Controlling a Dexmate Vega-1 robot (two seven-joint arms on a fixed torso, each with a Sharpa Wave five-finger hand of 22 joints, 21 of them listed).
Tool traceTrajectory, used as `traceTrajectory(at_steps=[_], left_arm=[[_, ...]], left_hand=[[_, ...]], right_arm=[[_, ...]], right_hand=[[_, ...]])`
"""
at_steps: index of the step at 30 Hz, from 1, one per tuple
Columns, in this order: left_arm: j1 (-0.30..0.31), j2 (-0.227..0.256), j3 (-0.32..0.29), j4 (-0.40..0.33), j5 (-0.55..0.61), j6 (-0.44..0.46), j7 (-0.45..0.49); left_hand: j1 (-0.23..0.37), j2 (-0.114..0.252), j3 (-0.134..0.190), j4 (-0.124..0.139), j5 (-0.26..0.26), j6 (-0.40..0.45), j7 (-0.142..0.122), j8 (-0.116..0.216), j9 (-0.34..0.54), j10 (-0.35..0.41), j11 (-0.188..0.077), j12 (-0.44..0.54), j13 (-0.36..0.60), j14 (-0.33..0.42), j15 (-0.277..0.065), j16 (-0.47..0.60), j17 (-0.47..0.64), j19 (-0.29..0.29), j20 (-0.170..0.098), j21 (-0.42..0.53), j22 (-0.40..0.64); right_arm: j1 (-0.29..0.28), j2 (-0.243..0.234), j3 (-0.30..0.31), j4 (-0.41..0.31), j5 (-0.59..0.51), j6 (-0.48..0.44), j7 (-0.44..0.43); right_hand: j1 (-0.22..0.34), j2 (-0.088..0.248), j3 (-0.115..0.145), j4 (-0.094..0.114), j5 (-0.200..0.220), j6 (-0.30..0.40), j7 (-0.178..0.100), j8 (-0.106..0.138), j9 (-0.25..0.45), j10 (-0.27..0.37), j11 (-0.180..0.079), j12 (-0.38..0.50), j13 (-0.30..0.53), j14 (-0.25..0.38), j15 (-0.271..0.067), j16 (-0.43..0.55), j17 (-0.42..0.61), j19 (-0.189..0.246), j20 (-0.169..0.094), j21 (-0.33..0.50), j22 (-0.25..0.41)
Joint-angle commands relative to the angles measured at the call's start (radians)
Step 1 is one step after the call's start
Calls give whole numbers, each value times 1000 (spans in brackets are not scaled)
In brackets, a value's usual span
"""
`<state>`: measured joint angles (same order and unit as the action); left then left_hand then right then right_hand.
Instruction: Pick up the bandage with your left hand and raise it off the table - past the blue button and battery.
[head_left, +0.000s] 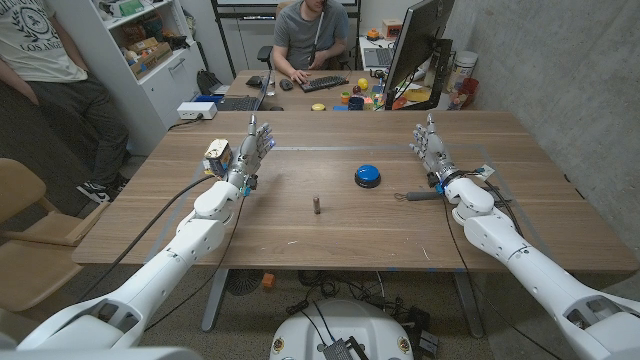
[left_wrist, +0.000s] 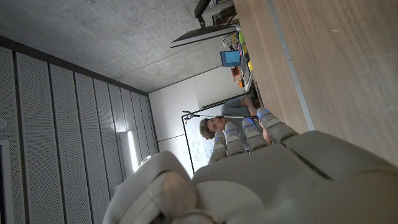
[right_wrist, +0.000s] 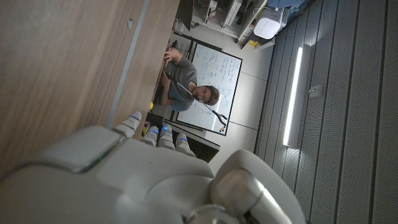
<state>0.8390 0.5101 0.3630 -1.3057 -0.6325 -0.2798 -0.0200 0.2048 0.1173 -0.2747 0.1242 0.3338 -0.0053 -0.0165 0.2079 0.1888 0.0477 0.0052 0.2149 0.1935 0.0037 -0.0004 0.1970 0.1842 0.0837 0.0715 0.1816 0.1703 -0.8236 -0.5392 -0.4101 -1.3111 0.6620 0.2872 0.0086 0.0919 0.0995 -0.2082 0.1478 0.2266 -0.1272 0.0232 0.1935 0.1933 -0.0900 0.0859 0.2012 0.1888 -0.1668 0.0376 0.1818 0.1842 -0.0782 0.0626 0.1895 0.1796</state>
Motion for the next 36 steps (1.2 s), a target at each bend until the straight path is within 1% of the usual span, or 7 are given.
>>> traceTrajectory(at_steps=[1,13,16,17,21,24,36], left_arm=[[7,-7,-24,-19,28,25,7],[21,15,-36,-68,81,51,29],[45,28,-52,-132,58,99,42],[55,38,-56,-163,63,115,55],[81,137,-51,-328,178,211,138],[86,168,-54,-376,208,243,154],[83,305,-30,-473,358,331,178]], left_hand=[[10,1,-7,0,4,3,-7,6,4,9,0,5,5,-6,5,5,5,8,1,6,2],[12,2,-6,0,3,3,-8,5,4,10,-2,4,5,-7,5,5,5,8,1,6,2],[13,2,-5,-1,2,6,-4,6,4,10,-1,4,5,-9,6,4,5,7,3,6,2],[14,3,-5,-1,2,9,-2,7,4,13,0,4,5,-8,7,4,5,9,5,7,2],[16,4,-4,-1,1,6,0,5,4,14,4,3,5,-8,12,4,5,13,6,8,2],[17,4,-4,-1,0,4,1,4,5,13,5,2,5,-9,13,3,5,14,6,8,2],[19,3,-3,-2,-2,5,3,3,5,11,9,1,5,-10,16,3,5,16,6,9,2]], right_arm=[[35,-69,-92,-12,69,27,-48],[66,-132,-180,-20,129,68,-89],[74,-145,-198,-23,142,71,-97],[78,-150,-207,-19,137,77,-100],[90,-157,-232,-10,153,77,-110],[98,-162,-248,-5,160,81,-114],[123,-187,-299,-1,179,97,-133]], right_hand=[[2,26,-7,1,6,-6,0,4,3,-2,6,6,1,-33,1,7,4,-11,-2,7,5],[1,26,-7,1,6,-7,0,4,3,-3,7,6,1,-33,1,7,4,-12,-1,7,5],[1,26,-6,1,6,-6,0,4,3,-2,7,6,1,-33,1,7,4,-12,-1,7,5],[1,26,-6,1,5,-7,0,4,3,-3,7,6,1,-33,2,7,4,-12,-1,7,5],[1,26,-6,1,5,-6,1,4,3,-3,8,6,1,-34,1,7,4,-12,-1,7,5],[1,26,-6,1,5,-7,1,4,3,-4,8,6,1,-34,2,7,4,-12,-1,7,5],[1,26,-6,1,5,-8,2,4,3,-4,4,6,1,-35,2,7,4,-13,-1,8,5]])
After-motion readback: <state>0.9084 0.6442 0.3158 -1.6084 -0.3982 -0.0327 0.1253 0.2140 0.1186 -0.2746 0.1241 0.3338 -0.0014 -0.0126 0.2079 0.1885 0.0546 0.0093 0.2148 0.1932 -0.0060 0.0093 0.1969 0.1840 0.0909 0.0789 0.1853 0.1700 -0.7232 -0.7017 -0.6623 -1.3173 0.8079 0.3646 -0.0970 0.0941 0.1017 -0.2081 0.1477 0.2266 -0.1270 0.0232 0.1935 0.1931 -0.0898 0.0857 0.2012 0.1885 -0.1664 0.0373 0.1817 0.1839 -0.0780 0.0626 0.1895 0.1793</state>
